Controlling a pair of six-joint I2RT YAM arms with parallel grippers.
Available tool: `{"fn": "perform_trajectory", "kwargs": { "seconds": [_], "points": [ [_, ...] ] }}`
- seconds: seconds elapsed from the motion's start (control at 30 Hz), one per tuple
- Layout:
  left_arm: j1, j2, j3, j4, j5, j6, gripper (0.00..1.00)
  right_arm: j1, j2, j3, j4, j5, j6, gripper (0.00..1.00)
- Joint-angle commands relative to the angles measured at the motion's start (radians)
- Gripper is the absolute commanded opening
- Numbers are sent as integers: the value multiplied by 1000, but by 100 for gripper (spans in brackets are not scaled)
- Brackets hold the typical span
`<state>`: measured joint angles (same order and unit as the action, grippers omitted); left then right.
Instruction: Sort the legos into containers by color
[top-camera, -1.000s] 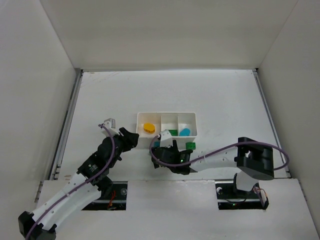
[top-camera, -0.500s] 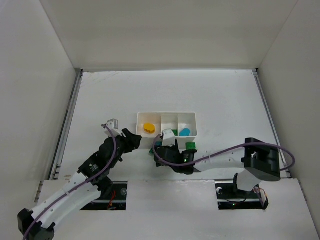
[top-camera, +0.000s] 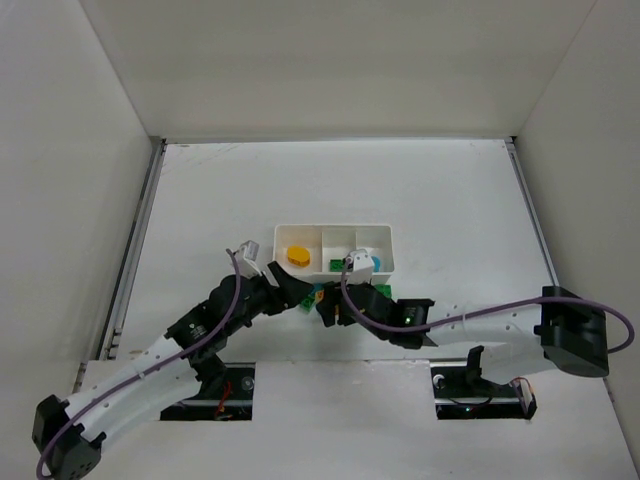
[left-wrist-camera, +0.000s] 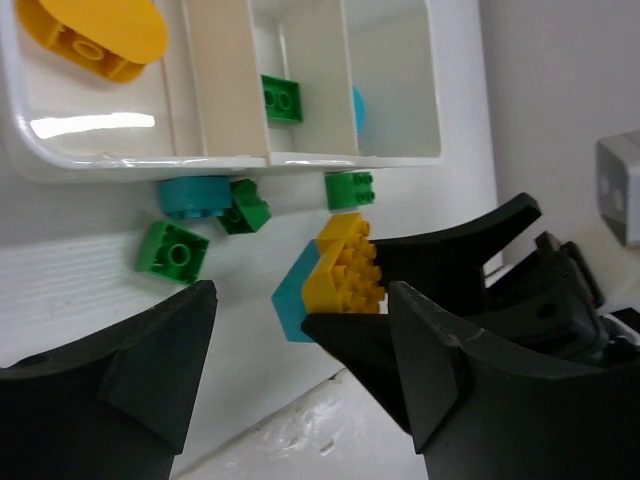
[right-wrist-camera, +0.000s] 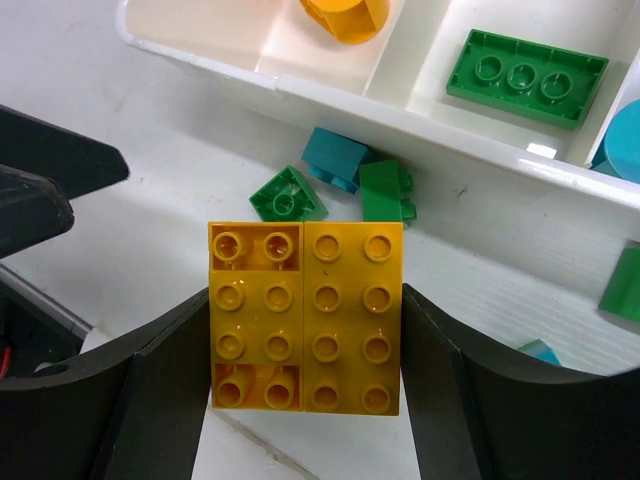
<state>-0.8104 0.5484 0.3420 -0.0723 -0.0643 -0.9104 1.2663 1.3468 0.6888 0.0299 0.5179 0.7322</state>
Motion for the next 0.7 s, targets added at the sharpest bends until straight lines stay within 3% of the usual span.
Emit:
{"fn": "perform_trajectory", "kwargs": {
  "seconds": [0.0,0.5,0.67],
  "points": [
    [-9,24,-31,150,73,-122,68,-5,-46,-12,110,-33,-19,59],
    [-9,188,-54,293,175,-258,71,-6,-84,-21,157,-67,-45,60],
    [-28,185,-69,298,192,-303,60,-5,-89,-38,195,-61,-43,60]
  ]
}}
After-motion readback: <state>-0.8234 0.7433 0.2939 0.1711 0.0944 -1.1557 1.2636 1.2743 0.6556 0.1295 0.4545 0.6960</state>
